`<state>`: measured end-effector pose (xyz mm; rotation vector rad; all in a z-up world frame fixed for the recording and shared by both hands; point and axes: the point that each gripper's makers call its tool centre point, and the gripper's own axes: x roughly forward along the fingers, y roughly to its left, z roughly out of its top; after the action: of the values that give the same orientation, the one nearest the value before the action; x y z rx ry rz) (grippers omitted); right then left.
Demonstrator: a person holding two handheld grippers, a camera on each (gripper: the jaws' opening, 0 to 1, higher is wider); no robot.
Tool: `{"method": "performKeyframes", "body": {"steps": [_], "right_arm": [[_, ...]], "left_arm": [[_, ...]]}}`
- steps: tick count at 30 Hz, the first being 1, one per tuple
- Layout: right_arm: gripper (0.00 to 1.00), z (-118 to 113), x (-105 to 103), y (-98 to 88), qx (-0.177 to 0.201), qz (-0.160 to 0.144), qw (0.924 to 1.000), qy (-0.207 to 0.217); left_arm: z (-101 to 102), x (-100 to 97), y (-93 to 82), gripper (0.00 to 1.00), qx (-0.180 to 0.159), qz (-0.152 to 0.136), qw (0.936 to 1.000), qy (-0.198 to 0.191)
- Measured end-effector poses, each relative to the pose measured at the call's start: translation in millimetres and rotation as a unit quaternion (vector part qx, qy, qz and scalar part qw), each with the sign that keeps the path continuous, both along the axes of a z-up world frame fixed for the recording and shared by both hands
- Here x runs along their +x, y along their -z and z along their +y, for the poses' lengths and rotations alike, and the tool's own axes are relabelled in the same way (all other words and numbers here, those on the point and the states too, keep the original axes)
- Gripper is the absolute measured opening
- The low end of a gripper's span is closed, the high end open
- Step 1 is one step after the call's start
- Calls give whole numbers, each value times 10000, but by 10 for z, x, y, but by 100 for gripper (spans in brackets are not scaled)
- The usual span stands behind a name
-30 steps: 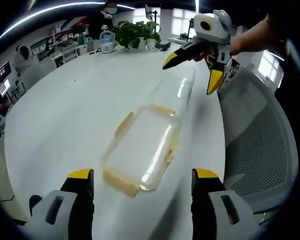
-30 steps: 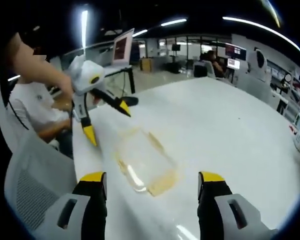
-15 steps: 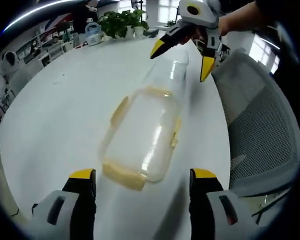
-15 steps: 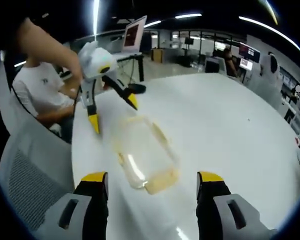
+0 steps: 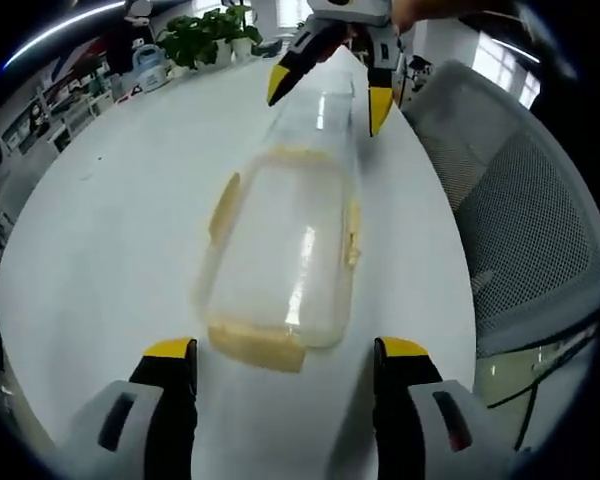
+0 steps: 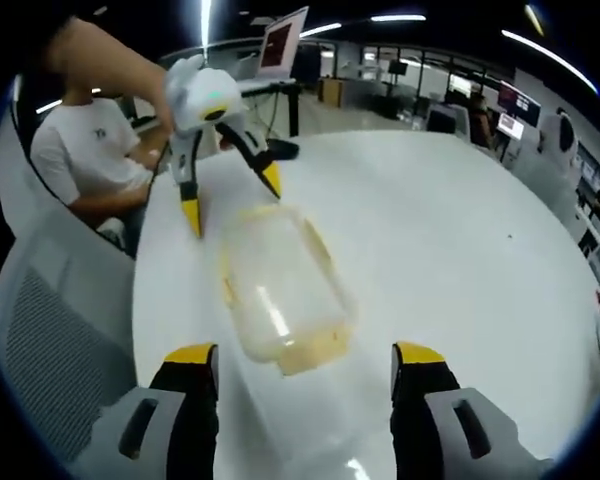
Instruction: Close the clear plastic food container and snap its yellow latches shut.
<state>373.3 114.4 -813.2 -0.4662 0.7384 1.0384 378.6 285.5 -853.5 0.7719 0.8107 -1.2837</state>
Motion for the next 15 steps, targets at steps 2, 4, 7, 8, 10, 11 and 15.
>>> {"method": "performKeyframes", "body": {"steps": [2,4,7,8,10,11,15], "right_arm": [[69,2,1,32,-96,-5,9999,-118],[69,11,21,49,-153,-23,9997,-193],[68,32,54,68,-165,-10,9995,-257],[68,27,62,88,-229,-20,9993,-298],[66,12,65,140,-302,38,9989,-353],[66,7,61,160,-333,59,9987,-391],[65,-1,22,246,-550,112,9962,-660]], "left_arm": [[-5,17,13,73,33,-20,10000,71],[-9,22,39,73,86,-18,9999,145],[-9,21,64,72,143,-50,9995,270],[-11,22,70,72,153,-41,9995,289],[-11,31,75,72,175,-66,9992,348],[-15,34,74,72,176,-73,9991,369],[-29,72,65,71,230,-141,9984,506]]}}
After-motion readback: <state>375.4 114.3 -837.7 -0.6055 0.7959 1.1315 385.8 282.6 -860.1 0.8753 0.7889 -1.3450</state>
